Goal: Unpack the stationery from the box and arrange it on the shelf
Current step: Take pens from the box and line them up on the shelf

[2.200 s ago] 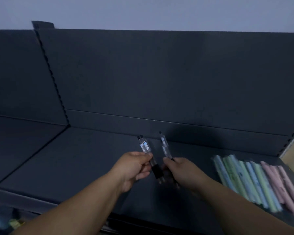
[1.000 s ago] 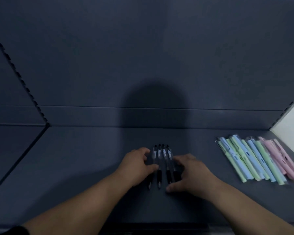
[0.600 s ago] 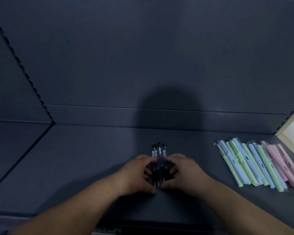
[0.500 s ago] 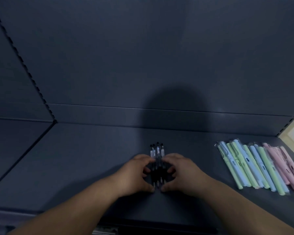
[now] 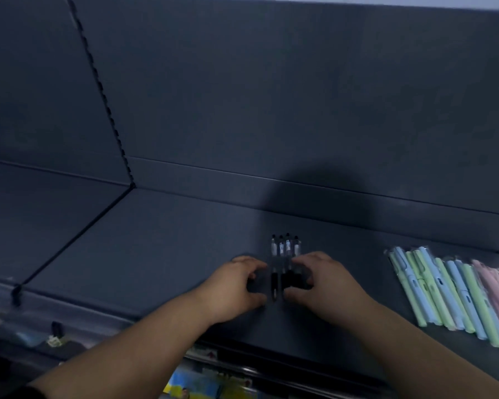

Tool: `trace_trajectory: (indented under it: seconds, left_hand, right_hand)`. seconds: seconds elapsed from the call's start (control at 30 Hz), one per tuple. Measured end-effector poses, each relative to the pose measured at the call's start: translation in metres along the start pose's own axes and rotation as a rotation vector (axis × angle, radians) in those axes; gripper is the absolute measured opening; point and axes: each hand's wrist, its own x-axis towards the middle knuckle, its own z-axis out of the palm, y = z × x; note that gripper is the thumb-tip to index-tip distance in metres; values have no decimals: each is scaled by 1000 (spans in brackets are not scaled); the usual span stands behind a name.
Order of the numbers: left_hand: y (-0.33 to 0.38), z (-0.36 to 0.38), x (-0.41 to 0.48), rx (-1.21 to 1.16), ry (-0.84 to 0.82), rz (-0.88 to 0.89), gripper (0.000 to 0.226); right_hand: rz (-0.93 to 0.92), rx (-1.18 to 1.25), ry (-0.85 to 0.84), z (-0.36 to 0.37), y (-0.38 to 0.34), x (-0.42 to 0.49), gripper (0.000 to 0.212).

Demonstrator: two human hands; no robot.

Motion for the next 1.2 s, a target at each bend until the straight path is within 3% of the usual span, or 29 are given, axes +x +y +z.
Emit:
trace_trajectory:
  seconds: [0.13,0.33,0.53,0.8,1.0,1.2]
  left_hand:
    - [-27,-28,-46,102,81,-57,57]
    - [-99,-87,-164,102,208,-224,54]
    - [-204,-131,-347,192,349,-550,53]
    - [-294,-130,-557,124,359,-1019,61]
    - [-334,-128,-618,59,413,-1182,58]
    - [-402,-165,-619,48,485,-1290,58]
  right_hand:
    - [-15,-91,-3,11,-45,-5,48]
    - [-169,-122,-71,66,-168,-11,51]
    - [-446,-115,-138,166,-322,-34,50]
    - [-632,-244,-477,312,-449,-64,55]
    - [-739,-346,-612,382,-524,-52,71]
    - [-857,-388,-662,438,-604,4,66]
